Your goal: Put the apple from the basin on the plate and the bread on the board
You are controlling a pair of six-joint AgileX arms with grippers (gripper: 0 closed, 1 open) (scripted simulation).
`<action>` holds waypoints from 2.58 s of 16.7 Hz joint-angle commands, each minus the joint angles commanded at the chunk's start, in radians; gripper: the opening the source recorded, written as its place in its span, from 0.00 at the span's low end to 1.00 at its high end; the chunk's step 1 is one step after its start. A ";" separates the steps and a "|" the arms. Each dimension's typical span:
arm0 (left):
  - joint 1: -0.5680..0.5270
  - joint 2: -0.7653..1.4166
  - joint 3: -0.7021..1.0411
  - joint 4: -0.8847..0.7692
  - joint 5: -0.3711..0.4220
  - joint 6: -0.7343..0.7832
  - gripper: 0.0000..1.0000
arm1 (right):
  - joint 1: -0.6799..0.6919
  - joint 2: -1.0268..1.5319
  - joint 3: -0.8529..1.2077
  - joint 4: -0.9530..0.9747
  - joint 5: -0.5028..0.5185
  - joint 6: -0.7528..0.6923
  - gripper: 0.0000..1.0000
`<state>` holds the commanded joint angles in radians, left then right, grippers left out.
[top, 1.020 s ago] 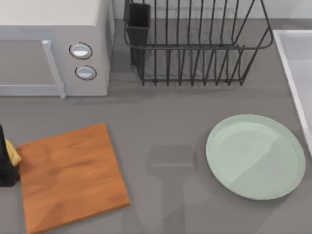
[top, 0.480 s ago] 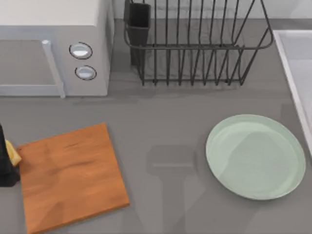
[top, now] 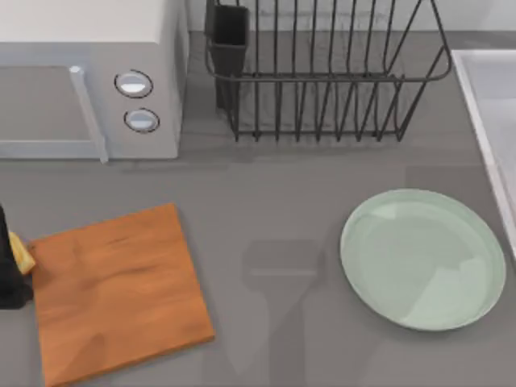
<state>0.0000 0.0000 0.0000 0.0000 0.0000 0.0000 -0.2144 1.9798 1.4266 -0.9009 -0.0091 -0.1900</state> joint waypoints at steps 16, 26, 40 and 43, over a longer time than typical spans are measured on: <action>0.000 0.000 0.000 0.000 0.000 0.000 1.00 | 0.569 -0.117 0.088 -0.305 0.009 0.561 0.00; 0.000 0.000 0.000 0.000 0.000 0.000 1.00 | 0.624 -0.124 0.092 -0.333 0.010 0.614 0.15; 0.000 0.000 0.000 0.000 0.000 0.000 1.00 | 0.624 -0.124 0.092 -0.333 0.010 0.614 1.00; 0.000 0.000 0.000 0.000 0.000 0.000 1.00 | 0.624 -0.124 0.092 -0.333 0.010 0.614 1.00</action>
<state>0.0000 0.0000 0.0000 0.0000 0.0000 0.0000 0.4094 1.8555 1.5187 -1.2340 0.0006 0.4239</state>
